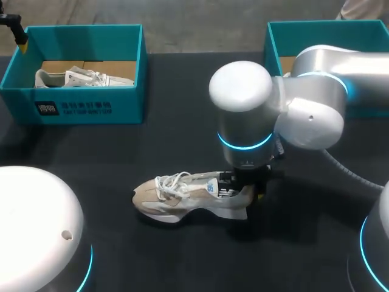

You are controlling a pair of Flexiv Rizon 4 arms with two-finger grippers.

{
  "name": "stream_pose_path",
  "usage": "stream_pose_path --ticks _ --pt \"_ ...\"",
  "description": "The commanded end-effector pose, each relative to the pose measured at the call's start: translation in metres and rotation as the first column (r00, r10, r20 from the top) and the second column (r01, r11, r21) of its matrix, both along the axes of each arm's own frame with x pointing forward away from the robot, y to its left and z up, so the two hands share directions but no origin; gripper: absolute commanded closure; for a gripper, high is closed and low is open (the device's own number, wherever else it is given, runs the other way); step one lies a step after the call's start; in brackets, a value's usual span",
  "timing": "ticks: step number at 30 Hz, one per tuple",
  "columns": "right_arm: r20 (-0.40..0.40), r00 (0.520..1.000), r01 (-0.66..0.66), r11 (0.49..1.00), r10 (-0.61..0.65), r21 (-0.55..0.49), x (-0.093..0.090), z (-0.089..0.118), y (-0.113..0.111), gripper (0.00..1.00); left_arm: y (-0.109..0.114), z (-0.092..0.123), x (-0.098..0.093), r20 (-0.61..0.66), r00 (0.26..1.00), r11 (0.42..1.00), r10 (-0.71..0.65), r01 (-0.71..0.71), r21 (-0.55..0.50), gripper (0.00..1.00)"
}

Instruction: Take the shoe out of the shoebox, open the shoe tongue, remove and reinsert the insole, then place the shoe into the shoebox

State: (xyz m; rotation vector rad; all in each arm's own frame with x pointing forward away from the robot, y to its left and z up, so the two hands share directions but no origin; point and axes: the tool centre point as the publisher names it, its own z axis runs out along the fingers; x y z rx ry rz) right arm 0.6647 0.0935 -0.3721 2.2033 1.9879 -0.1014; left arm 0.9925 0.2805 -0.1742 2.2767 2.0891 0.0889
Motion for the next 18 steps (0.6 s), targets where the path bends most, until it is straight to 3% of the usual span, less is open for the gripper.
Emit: stream_pose_path --ticks 1,18 --pt "0.004 1.000 -0.005 1.000 0.005 -0.004 -0.001 0.001 -0.002 1.00 0.000 0.000 -0.001 0.001 1.000 1.000 0.001 -0.001 0.003 0.00" --pt "-0.028 0.999 -0.028 1.000 0.028 -0.010 0.002 -0.011 -0.003 1.00 0.000 0.000 -0.001 0.001 1.000 1.000 0.001 -0.001 0.003 0.00"
